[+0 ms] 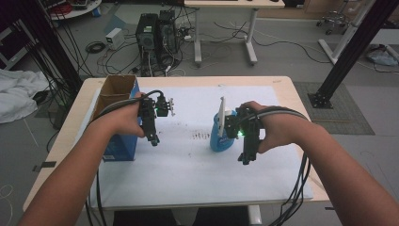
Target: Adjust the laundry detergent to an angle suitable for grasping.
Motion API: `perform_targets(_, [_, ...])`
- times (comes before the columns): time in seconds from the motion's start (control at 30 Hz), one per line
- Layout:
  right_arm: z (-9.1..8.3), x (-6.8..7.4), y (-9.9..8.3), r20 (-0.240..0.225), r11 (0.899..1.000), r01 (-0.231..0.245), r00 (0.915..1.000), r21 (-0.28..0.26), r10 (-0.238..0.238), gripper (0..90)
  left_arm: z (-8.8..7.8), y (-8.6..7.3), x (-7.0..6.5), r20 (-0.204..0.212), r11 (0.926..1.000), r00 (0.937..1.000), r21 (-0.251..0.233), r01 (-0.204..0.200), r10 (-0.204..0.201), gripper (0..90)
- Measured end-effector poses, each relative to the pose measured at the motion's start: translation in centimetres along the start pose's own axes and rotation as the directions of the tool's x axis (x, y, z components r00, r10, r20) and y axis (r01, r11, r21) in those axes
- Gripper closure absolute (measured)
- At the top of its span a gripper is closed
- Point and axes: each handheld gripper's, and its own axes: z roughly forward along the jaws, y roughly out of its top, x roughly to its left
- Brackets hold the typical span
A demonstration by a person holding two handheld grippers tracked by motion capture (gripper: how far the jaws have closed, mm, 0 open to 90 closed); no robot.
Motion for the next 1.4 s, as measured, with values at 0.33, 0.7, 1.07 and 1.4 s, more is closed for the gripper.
perform_targets(0.33, [0.0, -0.2, -0.1, -0.007, 1.0, -0.002, 1.0, -0.001, 0.002, 3.8, 0.0, 0.2, -0.2, -0.017, 0.9999, 0.9998, 0.009, -0.006, 0.006, 1.7])
perform_targets(0.7, [0.1, 0.1, -0.9, 0.009, 1.0, -0.014, 0.9999, 0.005, 0.014, 3.7, -0.4, 0.1, -0.5, -0.043, 1.0, 0.9991, 0.005, 0.003, -0.003, 1.8])
perform_targets(1.07, [0.0, 0.4, -2.1, 0.013, 0.999, -0.041, 0.9991, 0.004, 0.041, 3.7, -1.5, 0.0, -1.4, -0.036, 0.9983, 0.9992, -0.056, -0.018, 0.016, 1.7])
perform_targets(1.4, [0.2, -0.1, -3.6, 0.02, 0.996, -0.088, 0.996, 0.016, 0.087, 3.7, -2.5, -0.4, -1.6, 0.031, 0.985, 0.9994, -0.172, -0.011, 0.016, 1.7])
